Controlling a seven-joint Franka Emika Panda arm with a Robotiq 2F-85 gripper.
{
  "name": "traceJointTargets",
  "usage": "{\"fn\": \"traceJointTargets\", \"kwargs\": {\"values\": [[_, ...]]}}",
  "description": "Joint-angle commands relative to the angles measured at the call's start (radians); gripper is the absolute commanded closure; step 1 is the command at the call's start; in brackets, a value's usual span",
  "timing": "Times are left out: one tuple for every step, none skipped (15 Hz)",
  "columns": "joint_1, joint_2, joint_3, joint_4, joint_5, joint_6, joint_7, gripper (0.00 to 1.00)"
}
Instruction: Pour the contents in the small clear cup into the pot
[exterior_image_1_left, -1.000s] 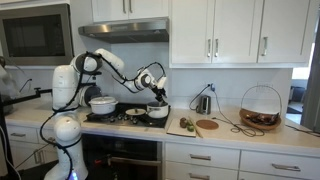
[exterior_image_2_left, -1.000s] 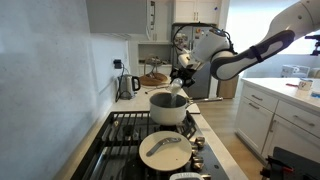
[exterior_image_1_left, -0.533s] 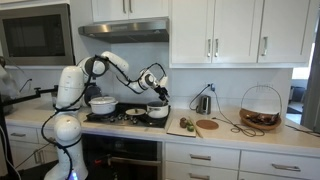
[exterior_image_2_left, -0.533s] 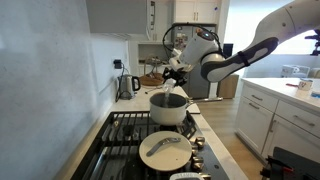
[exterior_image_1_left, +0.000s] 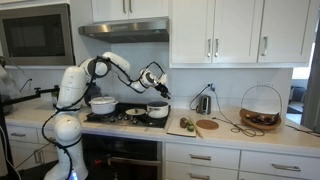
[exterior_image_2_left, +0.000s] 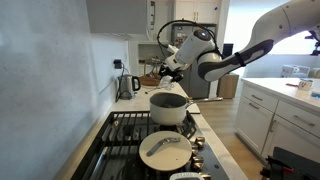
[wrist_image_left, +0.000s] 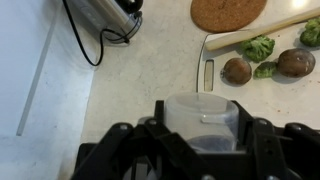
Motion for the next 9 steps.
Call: {"fn": "traceJointTargets", "kwargs": {"values": [[-0.002, -0.027, 0.013, 0.0, -0.038, -0.026, 0.03, 0.61], [-0.008, -0.038, 0.02, -0.011, -0.01, -0.036, 0.021, 0.61], [-0.015, -0.044, 0.031, -0.02, 0.031, -0.051, 0.003, 0.61], [-0.024, -0.051, 0.039, -0.029, 0.075, -0.055, -0.003, 0.61], [-0.033, -0.056, 0.047, -0.039, 0.127, -0.051, -0.014, 0.61], [-0.047, -0.062, 0.061, -0.051, 0.207, -0.041, -0.035, 0.61], [-0.058, -0.066, 0.073, -0.058, 0.282, -0.031, -0.049, 0.61], [-0.072, -0.071, 0.084, -0.069, 0.371, -0.016, -0.073, 0.61], [-0.081, -0.075, 0.094, -0.075, 0.457, -0.01, -0.097, 0.61]]}}
